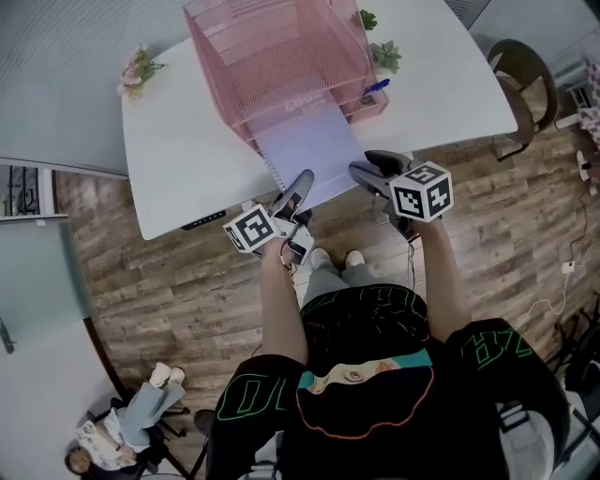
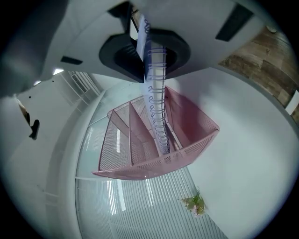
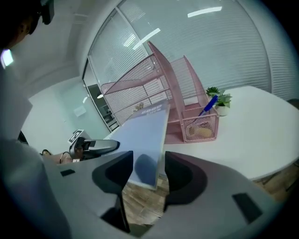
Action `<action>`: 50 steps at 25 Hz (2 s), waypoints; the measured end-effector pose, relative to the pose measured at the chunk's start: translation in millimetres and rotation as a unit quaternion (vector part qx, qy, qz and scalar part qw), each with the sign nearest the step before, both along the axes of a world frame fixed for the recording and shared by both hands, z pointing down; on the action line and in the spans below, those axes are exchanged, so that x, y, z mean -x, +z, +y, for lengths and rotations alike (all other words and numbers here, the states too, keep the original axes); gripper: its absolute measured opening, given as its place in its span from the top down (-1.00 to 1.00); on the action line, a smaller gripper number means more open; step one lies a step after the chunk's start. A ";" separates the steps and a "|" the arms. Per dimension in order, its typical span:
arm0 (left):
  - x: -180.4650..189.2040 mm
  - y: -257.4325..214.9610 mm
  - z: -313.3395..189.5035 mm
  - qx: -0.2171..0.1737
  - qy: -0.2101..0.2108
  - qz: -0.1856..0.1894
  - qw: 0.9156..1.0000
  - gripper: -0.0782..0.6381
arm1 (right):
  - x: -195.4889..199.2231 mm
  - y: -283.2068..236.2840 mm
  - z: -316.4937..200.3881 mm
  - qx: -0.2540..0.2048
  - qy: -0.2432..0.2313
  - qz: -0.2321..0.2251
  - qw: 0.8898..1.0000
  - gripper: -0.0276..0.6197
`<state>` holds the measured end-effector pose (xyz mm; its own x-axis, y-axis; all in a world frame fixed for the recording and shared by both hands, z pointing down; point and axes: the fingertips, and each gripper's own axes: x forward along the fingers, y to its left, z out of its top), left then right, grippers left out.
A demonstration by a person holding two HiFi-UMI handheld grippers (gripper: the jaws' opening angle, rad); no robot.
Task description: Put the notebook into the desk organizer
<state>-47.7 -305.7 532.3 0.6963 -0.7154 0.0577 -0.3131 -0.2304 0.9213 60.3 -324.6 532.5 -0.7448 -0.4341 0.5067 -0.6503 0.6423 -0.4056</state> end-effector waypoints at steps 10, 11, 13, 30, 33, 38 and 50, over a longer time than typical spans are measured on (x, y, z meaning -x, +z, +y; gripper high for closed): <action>10.2 -3.1 -29.5 0.014 -0.012 -0.006 1.000 0.66 | 2.9 2.8 48.4 -0.029 -0.178 0.108 0.978 0.85; 10.6 -4.2 -32.3 0.014 -0.012 -0.005 1.000 0.66 | 9.5 6.2 58.4 -0.027 -0.209 0.117 0.970 0.85; 11.2 -5.4 -36.8 0.015 -0.013 -0.002 1.000 0.66 | 24.8 14.3 68.7 -0.035 -0.235 0.136 0.962 0.85; 19.5 -1.5 -38.6 -0.004 0.025 -0.146 0.989 0.09 | 89.3 14.8 30.3 -0.110 -0.171 0.196 0.959 0.89; 26.9 -0.7 -34.6 -0.011 0.024 -0.182 0.983 0.03 | 96.0 8.7 21.0 -0.119 -0.164 0.187 0.961 0.89; 38.1 0.0 -31.9 -0.011 0.017 -0.232 0.972 0.03 | 104.8 6.3 9.6 -0.125 -0.157 0.177 0.964 0.89; 55.5 -1.6 -28.5 -0.011 0.016 -0.399 0.917 0.80 | 125.6 -5.2 -32.1 -0.145 -0.131 0.178 0.964 0.89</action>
